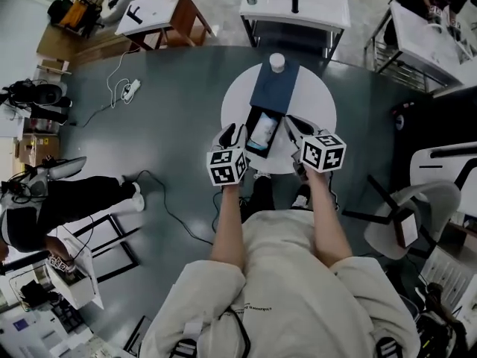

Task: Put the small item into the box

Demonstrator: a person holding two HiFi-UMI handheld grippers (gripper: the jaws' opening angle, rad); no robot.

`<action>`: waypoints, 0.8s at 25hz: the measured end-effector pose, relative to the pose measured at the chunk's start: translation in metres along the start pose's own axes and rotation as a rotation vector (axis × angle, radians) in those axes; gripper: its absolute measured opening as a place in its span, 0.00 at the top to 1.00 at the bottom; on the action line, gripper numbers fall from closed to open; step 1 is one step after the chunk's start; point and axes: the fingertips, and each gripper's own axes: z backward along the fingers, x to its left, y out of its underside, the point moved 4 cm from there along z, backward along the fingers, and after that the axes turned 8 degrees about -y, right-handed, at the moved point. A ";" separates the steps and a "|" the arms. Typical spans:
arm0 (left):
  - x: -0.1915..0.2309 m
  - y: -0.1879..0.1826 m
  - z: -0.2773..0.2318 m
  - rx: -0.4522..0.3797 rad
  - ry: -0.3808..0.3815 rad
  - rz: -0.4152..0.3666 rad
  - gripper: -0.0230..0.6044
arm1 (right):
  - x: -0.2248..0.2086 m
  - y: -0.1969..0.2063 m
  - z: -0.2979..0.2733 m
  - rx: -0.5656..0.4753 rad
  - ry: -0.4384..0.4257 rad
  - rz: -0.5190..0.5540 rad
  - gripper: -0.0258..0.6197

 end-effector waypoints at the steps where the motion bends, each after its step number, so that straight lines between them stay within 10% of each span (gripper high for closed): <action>1: 0.001 -0.003 0.010 -0.028 -0.020 0.014 0.80 | 0.003 0.002 0.002 0.004 -0.016 0.002 0.91; 8: -0.012 0.004 0.076 -0.135 -0.125 0.000 0.89 | 0.033 0.010 0.037 -0.016 -0.082 0.032 0.91; 20: -0.053 0.033 0.123 -0.149 -0.030 0.138 0.93 | 0.051 0.045 0.074 0.112 -0.111 0.126 0.91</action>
